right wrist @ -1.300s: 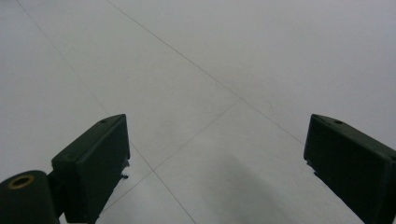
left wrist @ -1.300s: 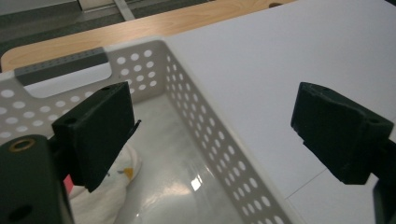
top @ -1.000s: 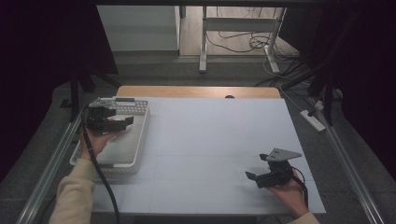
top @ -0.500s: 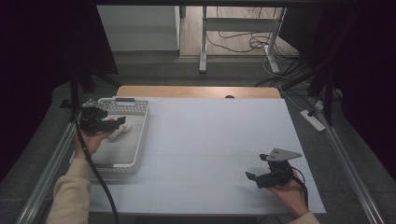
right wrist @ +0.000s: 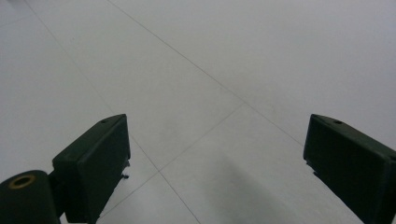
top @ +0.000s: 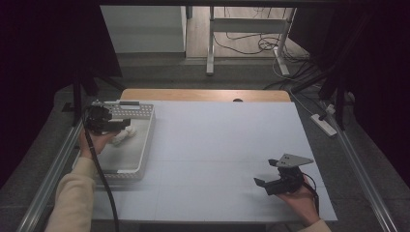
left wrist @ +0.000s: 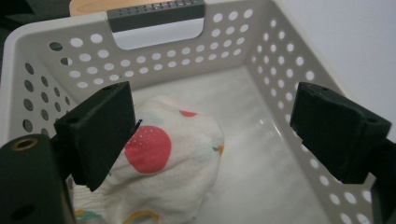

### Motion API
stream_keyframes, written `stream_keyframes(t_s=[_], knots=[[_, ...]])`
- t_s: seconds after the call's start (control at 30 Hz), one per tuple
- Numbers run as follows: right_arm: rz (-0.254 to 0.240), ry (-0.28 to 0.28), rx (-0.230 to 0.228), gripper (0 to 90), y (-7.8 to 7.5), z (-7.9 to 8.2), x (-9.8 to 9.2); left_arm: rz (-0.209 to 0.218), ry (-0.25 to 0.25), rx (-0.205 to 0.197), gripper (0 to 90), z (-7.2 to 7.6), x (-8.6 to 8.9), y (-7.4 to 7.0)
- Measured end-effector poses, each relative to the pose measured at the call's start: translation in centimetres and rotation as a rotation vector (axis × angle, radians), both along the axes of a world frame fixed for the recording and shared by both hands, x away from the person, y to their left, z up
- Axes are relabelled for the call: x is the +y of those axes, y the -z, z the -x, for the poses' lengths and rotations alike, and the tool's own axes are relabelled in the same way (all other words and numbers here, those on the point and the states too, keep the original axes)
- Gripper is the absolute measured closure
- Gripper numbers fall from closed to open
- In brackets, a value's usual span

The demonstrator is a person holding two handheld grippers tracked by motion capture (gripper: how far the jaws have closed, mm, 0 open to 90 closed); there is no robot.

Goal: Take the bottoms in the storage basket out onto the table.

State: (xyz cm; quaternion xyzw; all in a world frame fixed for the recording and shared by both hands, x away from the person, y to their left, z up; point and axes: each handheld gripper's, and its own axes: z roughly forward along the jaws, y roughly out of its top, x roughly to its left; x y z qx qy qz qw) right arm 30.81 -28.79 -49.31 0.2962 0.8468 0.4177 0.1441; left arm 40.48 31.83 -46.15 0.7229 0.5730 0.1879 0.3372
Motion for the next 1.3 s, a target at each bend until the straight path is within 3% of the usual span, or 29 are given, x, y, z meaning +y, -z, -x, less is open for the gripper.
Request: stream_keyframes(t_s=[0.4, 0.57, 1.2, 1.3], knots=[[0.002, 0.004, -0.003, 7.3, 0.0, 0.0, 0.1, 0.013, -0.017, 0.047, 13.2, -0.9, 0.7, 0.3], [0.008, 0.004, 0.001, 7.3, 0.0, 0.0, 0.1, -0.012, -0.031, 0.086, 12.8, -1.7, 0.6, 1.0], [0.012, -0.001, 0.001, 7.3, 0.1, 0.0, 0.1, -0.039, -0.061, 0.147, 12.2, -2.7, 0.8, 2.6], [0.018, -0.002, 0.006, 7.3, 0.2, 0.0, 0.1, -0.065, -0.064, 0.15, 12.3, -2.7, 0.6, 2.9]])
